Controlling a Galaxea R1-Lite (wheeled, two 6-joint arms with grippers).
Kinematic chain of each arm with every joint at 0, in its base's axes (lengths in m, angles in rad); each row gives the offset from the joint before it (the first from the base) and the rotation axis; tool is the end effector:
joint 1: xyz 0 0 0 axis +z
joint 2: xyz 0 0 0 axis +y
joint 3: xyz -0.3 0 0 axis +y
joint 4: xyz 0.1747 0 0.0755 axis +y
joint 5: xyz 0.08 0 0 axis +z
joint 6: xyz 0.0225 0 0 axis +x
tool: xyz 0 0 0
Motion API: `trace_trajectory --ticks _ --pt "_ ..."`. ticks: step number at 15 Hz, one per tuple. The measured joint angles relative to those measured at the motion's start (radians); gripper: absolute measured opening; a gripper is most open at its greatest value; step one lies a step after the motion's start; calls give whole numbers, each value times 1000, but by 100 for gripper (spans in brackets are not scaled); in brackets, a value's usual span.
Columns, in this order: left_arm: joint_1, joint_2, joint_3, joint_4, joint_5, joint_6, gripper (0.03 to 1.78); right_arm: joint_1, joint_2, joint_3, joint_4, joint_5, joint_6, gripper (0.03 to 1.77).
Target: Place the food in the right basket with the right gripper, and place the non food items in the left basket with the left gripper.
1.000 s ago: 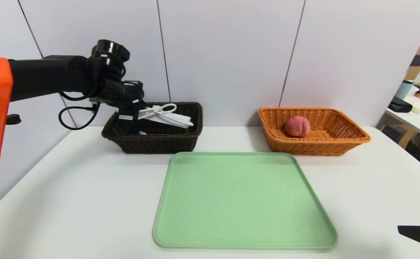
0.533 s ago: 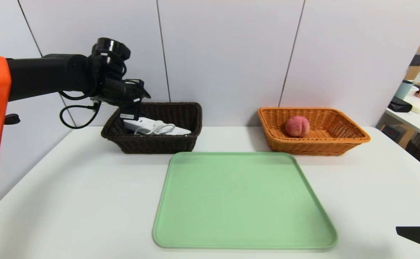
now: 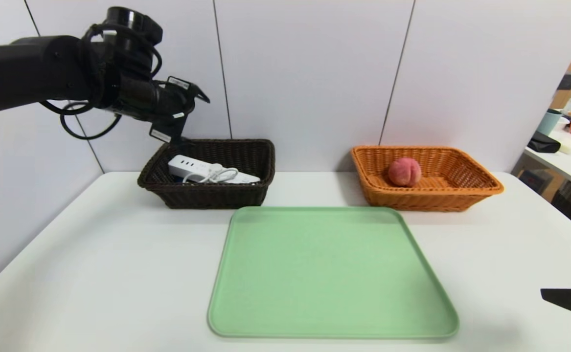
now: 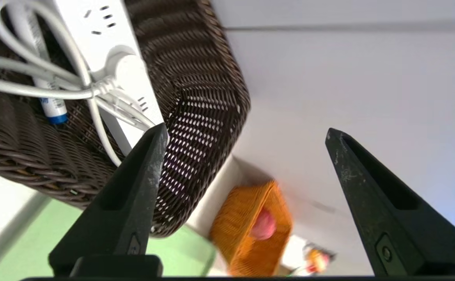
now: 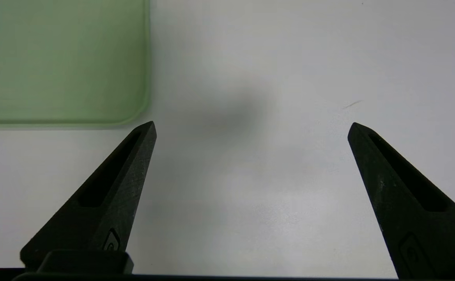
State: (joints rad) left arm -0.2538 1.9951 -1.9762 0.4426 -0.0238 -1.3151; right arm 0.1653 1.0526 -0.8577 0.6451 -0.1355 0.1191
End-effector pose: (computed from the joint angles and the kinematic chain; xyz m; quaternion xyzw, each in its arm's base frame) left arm 0.3787 -0.0988 0.2999 -0.5685 0.2621 0.0323 0.7791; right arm 0.1048 0.0144 0.2247 -0.0067 0.4033 -0.0104 0.9150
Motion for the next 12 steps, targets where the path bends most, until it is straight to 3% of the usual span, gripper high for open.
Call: trace_trajectory --ticks 2,7,10,12 --pt "-17 -41 0 1 34 195 151 0 -1 -29 0 -1 0 170" --pt "-25 -88 3 -37 238 813 160 0 -14 -55 -4 -11 -24 170" --pt "-1 -125 20 -47 259 1170 164 3 -18 -66 -86 -8 -64 170" --pt "0 -153 39 -48 257 1294 165 7 -23 -62 -163 1 -105 170"
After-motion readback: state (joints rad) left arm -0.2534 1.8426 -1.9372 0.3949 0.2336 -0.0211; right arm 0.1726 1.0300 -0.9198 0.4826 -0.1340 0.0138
